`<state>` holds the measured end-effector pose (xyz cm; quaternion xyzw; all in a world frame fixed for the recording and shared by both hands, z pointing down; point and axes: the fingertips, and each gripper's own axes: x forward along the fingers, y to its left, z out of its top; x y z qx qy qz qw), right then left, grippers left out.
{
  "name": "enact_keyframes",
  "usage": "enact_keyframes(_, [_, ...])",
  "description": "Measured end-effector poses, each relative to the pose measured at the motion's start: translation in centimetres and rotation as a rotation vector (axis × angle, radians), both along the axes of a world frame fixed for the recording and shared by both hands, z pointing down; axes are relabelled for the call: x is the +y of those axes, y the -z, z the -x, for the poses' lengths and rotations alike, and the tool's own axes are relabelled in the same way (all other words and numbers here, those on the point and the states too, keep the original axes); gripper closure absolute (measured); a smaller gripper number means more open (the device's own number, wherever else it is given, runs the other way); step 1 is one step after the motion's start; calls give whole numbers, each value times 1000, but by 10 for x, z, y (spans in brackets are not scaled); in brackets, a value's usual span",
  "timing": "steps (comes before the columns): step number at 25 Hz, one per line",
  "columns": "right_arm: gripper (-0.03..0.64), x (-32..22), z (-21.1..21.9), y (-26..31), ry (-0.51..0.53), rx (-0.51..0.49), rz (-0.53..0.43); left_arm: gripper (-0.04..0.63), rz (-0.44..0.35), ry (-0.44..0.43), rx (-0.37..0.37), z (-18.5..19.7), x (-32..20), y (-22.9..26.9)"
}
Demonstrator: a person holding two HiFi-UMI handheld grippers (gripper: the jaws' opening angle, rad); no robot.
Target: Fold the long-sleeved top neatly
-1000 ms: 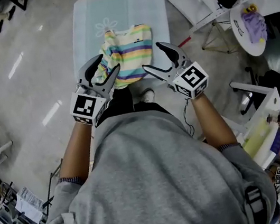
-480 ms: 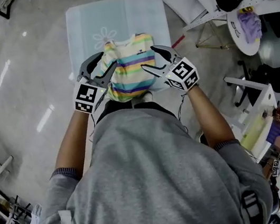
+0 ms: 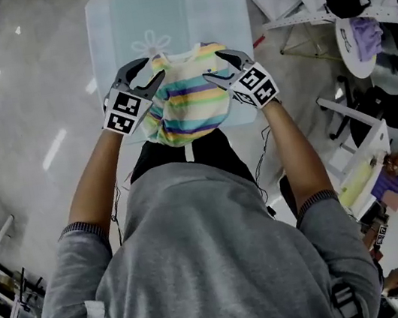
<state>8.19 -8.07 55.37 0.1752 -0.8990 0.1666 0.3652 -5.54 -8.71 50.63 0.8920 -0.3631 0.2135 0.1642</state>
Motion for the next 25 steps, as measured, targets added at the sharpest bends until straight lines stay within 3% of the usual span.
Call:
enact_keyframes(9, [307, -29, -5, -83, 102, 101, 76, 383, 108, -16, -90, 4, -20, -85])
enact_keyframes(19, [295, -55, -1, -144, 192, 196, 116, 377, 220, -125, -221, -10, -26, -161])
enact_keyframes(25, [290, -52, -9, -175, 353, 340, 140, 377, 268, -178, -272, -10, -32, -195])
